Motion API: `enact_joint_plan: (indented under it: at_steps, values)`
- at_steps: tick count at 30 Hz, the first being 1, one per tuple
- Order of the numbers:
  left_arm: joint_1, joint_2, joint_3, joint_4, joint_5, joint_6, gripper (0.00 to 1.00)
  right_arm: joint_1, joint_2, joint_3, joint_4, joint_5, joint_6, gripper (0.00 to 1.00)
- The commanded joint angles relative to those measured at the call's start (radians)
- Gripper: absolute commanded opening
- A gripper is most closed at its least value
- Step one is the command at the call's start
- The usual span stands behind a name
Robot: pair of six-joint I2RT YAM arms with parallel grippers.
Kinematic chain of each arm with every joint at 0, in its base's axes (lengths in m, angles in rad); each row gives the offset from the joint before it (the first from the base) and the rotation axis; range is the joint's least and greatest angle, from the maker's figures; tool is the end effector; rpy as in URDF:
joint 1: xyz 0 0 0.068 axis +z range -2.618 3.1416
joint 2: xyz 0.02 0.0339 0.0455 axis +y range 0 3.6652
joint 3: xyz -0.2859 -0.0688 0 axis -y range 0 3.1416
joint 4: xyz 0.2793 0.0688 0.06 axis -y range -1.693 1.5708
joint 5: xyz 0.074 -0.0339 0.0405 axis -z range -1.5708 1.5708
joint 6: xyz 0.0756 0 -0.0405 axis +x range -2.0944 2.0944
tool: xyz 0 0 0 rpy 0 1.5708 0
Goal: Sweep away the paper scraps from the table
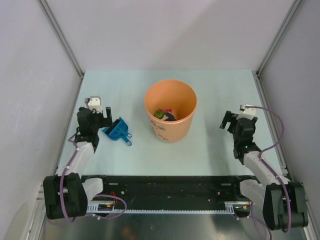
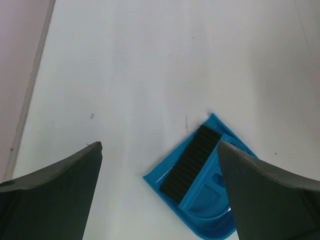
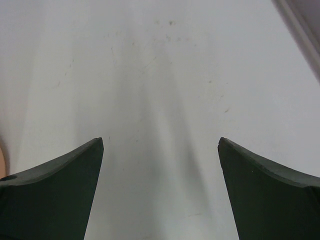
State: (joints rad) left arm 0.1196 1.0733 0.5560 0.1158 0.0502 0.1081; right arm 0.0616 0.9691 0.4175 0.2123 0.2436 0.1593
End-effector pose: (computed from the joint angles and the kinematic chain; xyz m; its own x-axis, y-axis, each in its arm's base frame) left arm 0.2920 0.0313 0.2203 -0.3937 0.0612 -0.9172 -0.0310 0.9963 0.0798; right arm 0.2671 -0.0018 0.2049 -0.3015 0.1356 -0.9438 0.2178 0.9734 0.0703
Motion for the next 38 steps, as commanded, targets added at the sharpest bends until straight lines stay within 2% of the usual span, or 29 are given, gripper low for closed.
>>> enact_joint_plan:
  at_steps: [1, 3, 6, 8, 11, 12, 15, 18, 20, 23, 27, 38]
  values:
    - [-0.063, 0.031, -0.085, 0.324, -0.084, -0.102, 1.00, 0.092, 0.065, -0.149, 0.545, 0.118, -0.137, 1.00]
    - [-0.095, 0.053, -0.129, 0.360, -0.087, -0.102, 1.00, 0.110, 0.129, -0.224, 0.634, 0.114, -0.147, 1.00]
    - [-0.109, 0.073, -0.244, 0.531, -0.095, -0.100, 1.00, 0.110, 0.231, -0.301, 0.867, 0.108, -0.156, 1.00]
    - [-0.150, 0.085, -0.304, 0.704, -0.098, -0.082, 1.00, 0.127, 0.240, -0.313, 0.937, 0.091, -0.216, 1.00]
    - [-0.155, 0.085, -0.333, 0.781, -0.101, -0.071, 1.00, 0.077, 0.325, -0.321, 1.015, -0.001, -0.207, 1.00]
    - [-0.156, 0.089, -0.338, 0.791, -0.101, -0.073, 1.00, 0.057, 0.408, -0.330, 1.117, -0.027, -0.195, 1.00]
    - [-0.169, 0.171, -0.372, 0.919, -0.104, -0.064, 1.00, 0.010, 0.543, -0.336, 1.286, -0.079, -0.173, 1.00]
    - [-0.199, 0.273, -0.401, 1.121, -0.139, -0.047, 1.00, -0.023, 0.462, -0.283, 1.057, -0.122, -0.144, 1.00]
    - [-0.204, 0.255, -0.413, 1.101, -0.119, -0.027, 1.00, -0.054, 0.509, -0.276, 1.113, -0.173, -0.133, 1.00]
    - [-0.209, 0.263, -0.412, 1.108, -0.118, -0.022, 1.00, -0.080, 0.493, -0.220, 0.972, -0.213, -0.124, 1.00]
    - [-0.209, 0.261, -0.407, 1.107, -0.157, -0.042, 1.00, -0.082, 0.496, -0.200, 0.946, -0.280, -0.149, 1.00]
    - [-0.209, 0.270, -0.396, 1.096, -0.164, -0.047, 1.00, -0.082, 0.500, -0.201, 0.961, -0.264, -0.141, 1.00]
